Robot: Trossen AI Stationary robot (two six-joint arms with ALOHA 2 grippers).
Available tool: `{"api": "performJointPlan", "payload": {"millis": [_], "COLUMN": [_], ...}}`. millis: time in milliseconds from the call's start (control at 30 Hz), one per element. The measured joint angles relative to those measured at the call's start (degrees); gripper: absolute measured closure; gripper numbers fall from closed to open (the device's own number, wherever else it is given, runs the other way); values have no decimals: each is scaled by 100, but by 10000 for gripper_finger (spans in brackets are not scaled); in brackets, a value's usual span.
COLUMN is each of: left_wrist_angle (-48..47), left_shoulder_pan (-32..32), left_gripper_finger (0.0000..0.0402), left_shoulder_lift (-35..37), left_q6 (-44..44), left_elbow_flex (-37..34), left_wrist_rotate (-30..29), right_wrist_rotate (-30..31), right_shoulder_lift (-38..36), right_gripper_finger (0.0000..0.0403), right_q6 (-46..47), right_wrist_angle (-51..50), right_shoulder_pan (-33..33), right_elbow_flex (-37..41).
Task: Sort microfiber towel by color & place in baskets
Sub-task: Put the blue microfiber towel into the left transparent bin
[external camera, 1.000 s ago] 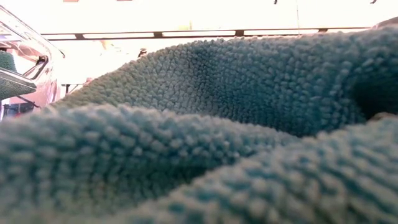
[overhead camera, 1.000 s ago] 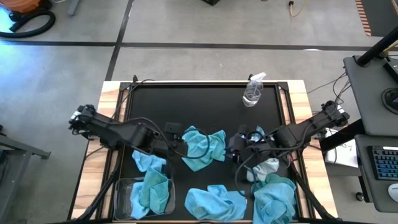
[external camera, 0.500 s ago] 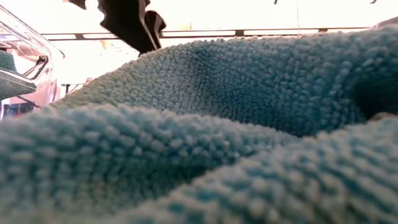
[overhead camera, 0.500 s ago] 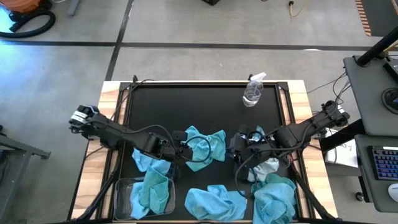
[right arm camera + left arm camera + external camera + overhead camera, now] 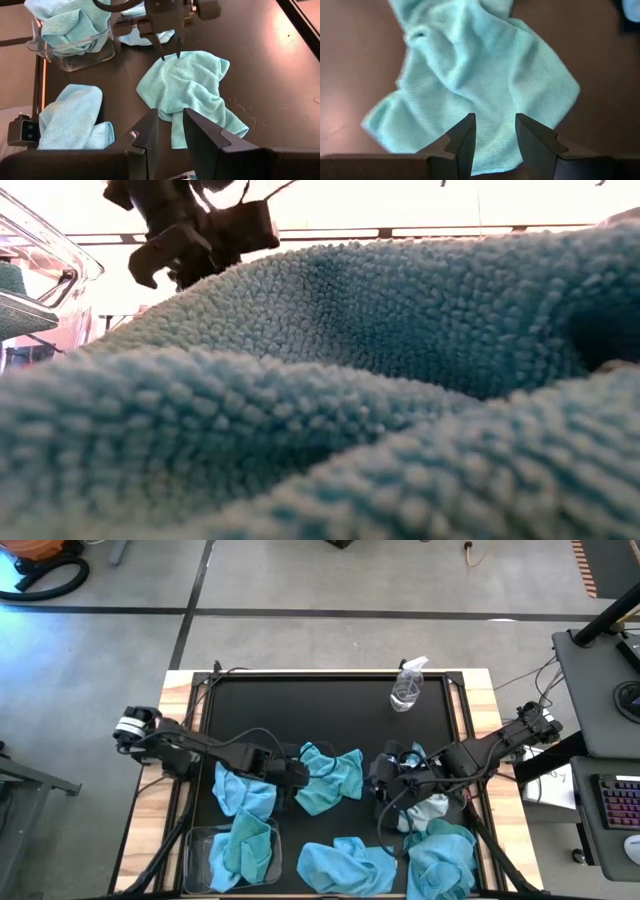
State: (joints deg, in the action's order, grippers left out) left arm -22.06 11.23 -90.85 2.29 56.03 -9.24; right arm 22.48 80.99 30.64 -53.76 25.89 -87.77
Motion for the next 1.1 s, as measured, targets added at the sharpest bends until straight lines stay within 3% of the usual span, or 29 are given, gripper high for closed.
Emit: {"api": "performJointPlan", "payload": {"millis": [167, 567, 900, 1100], "left_wrist_angle": [464, 547, 505, 659], "left_shoulder_pan": [-266, -724, -864, -914], "left_gripper_finger": [278, 278, 278, 278], "left_shoulder_lift": [0, -280, -720, -1038], "left_q6": [-223, -823, -1011, -1233], "left_elbow_flex": [-269, -444, -444, -424], "left_wrist_rotate": [696, 1372, 2370, 2457], "right_wrist_rotate": [0, 2, 2, 4], "right_shoulder_lift": [0, 0, 0, 0], "right_gripper_finger": [323, 322, 330, 330], "right_q6": [107, 538, 734, 902], "right_wrist_angle": [2, 2, 0, -2], "right_shoulder_pan": [0, 0, 0, 0], "right_elbow_flex": [0, 2, 2, 2]}}
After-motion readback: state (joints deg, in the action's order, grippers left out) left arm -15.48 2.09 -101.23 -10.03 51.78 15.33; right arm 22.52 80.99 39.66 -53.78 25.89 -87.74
